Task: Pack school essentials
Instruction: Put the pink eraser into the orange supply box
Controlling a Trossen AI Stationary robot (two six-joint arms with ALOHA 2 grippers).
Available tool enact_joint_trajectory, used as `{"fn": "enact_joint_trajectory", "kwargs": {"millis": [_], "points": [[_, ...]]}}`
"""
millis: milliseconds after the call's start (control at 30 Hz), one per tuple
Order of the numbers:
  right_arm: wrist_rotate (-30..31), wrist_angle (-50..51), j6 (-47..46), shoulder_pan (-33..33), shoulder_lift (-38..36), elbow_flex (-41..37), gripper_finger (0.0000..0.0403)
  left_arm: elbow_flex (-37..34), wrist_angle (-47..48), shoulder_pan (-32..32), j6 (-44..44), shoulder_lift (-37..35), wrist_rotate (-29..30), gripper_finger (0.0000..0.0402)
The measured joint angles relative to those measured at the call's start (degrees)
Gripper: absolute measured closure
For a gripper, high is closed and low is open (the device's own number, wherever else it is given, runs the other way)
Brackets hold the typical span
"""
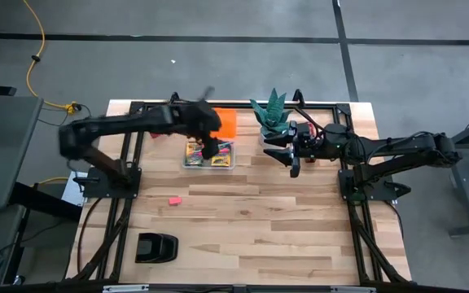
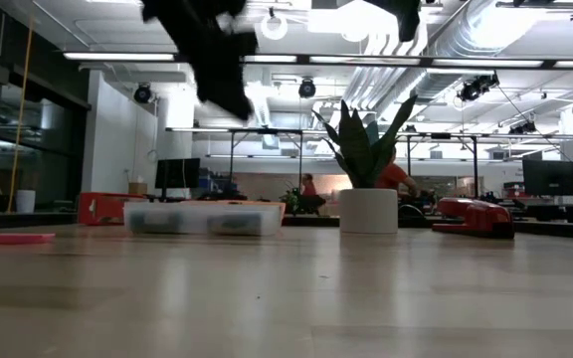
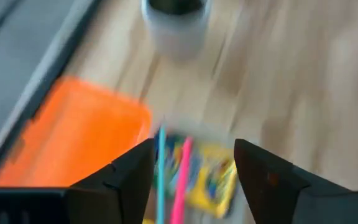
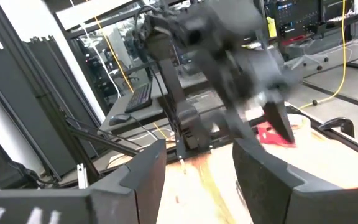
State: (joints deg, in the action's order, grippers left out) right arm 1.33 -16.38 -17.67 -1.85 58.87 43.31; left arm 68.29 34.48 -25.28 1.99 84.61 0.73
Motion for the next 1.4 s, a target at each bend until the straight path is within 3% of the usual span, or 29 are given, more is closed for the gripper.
{"fn": "enact_joint_trajectory", "kwargs": {"millis": [167, 300, 467, 633, 800, 1400], "points": [[0.01, 0.9, 0.13, 0.0, 0.0, 0.0, 0.0224, -0.02, -7.57, 1.44, -7.35, -12.48, -5.45, 0.0191], [0.0, 0.98, 0.15, 0.0, 0.0, 0.0, 0.0224, -1.9, -17.39, 5.63, -9.37, -21.16, -5.19, 0.019], [0.0, 1.14, 0.83, 0.0, 0.0, 0.0, 0.0224, -13.66, -36.29, 12.7, -11.86, -30.46, -0.14, 0.019], [0.0, 1.12, 4.09, 0.0, 0.0, 0.0, 0.0224, -25.09, -44.15, 18.94, -12.58, -36.97, 6.78, 0.019], [0.0, 1.1, 6.11, 0.0, 0.0, 0.0, 0.0224, -28.75, -44.63, 21.71, -12.44, -39.98, 11.12, 0.019], [-0.01, 0.88, 8.74, 0.0, 0.0, 0.0, 0.0224, -28.74, -44.58, 21.68, -9.3, -40.28, 10.02, 0.019]]}}
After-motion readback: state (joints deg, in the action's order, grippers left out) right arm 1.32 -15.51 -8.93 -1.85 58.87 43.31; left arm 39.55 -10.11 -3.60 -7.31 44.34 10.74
